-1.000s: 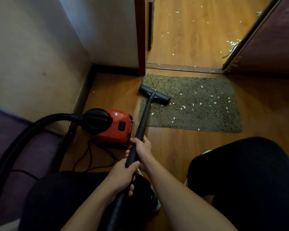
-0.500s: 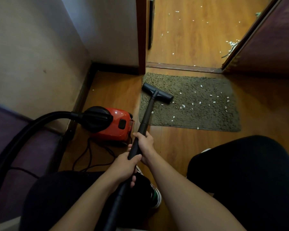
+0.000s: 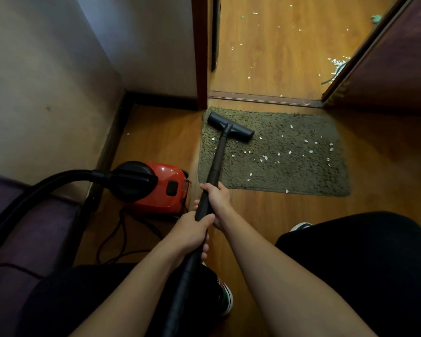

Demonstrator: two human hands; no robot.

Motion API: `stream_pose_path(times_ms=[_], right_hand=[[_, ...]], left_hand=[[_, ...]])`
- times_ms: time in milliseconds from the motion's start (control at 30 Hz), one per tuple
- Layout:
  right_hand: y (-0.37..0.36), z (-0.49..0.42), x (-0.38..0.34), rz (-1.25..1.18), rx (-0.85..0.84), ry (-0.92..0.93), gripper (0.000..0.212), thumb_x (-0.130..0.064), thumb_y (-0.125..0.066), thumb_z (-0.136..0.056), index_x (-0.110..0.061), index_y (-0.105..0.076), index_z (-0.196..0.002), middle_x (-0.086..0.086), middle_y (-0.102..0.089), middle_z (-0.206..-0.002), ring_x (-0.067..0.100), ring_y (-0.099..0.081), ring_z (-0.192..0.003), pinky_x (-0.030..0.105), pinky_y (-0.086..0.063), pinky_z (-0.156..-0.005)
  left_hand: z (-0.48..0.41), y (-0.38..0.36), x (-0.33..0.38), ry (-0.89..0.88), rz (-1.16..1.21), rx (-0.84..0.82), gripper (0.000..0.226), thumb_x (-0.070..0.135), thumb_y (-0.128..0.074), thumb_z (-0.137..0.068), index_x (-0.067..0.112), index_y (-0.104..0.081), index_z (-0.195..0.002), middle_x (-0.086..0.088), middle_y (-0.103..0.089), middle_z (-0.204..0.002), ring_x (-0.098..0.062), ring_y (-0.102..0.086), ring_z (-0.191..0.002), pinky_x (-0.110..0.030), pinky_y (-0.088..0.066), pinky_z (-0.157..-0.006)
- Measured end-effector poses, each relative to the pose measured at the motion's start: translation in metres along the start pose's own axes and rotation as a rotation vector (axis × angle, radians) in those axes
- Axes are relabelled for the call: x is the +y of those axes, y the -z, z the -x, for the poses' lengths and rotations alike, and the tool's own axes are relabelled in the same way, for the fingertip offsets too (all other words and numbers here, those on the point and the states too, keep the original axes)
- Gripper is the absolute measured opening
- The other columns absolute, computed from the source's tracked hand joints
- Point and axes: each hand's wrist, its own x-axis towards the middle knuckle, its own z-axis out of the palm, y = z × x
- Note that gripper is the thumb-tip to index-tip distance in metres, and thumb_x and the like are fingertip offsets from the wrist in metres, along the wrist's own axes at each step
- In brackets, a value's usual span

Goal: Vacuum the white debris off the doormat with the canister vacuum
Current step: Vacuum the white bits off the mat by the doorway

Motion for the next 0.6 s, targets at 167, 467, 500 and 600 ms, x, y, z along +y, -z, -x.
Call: stream_pose_path(times_ms=[167, 467, 500, 600], right_hand=[[-0.005, 0.002, 0.005, 0.01, -0.034, -0.009, 0.011, -0.008, -0.06, -0.098, -0.009, -0.052, -0.107, 0.013, -0.057, -0.069, 0.021, -0.06, -0.041, 0.028, -0.051, -0.039], [0.003, 0.011, 0.017, 0.018, -0.06, -0.022, 0.01, -0.01, -0.06, -0.099, -0.01, -0.053, -0.104, 0.012, -0.057, -0.07, 0.02, -0.06, -0.042, 0.028, -0.051, -0.04], [0.007, 0.01, 0.018, 0.008, -0.049, -0.021, 0.01, -0.01, -0.06, -0.099, -0.009, -0.052, -0.104, 0.012, -0.056, -0.068, 0.02, -0.059, -0.042, 0.028, -0.05, -0.04], [0.012, 0.001, 0.015, 0.004, -0.021, -0.011, 0.012, -0.009, -0.062, -0.097, -0.008, -0.052, -0.104, 0.01, -0.056, -0.062, 0.022, -0.06, -0.041, 0.029, -0.05, -0.04]], left_hand=[[0.003, 0.008, -0.005, 0.014, 0.006, 0.01, 0.021, 0.034, -0.051, -0.103, 0.013, -0.056, -0.103, -0.008, -0.054, -0.074, -0.011, -0.05, -0.041, -0.024, -0.045, -0.041], [0.013, 0.002, -0.016, 0.036, 0.013, 0.02, 0.017, 0.034, -0.051, -0.102, 0.018, -0.056, -0.107, -0.008, -0.054, -0.074, -0.012, -0.051, -0.042, -0.025, -0.045, -0.041], [0.013, -0.001, -0.017, 0.037, 0.015, 0.016, 0.016, 0.034, -0.051, -0.102, 0.019, -0.056, -0.106, -0.008, -0.054, -0.074, -0.012, -0.051, -0.042, -0.025, -0.045, -0.042], [0.007, -0.008, -0.013, 0.021, 0.002, 0.02, 0.015, 0.034, -0.051, -0.102, 0.02, -0.056, -0.104, -0.009, -0.055, -0.075, -0.011, -0.05, -0.041, -0.024, -0.045, -0.041]])
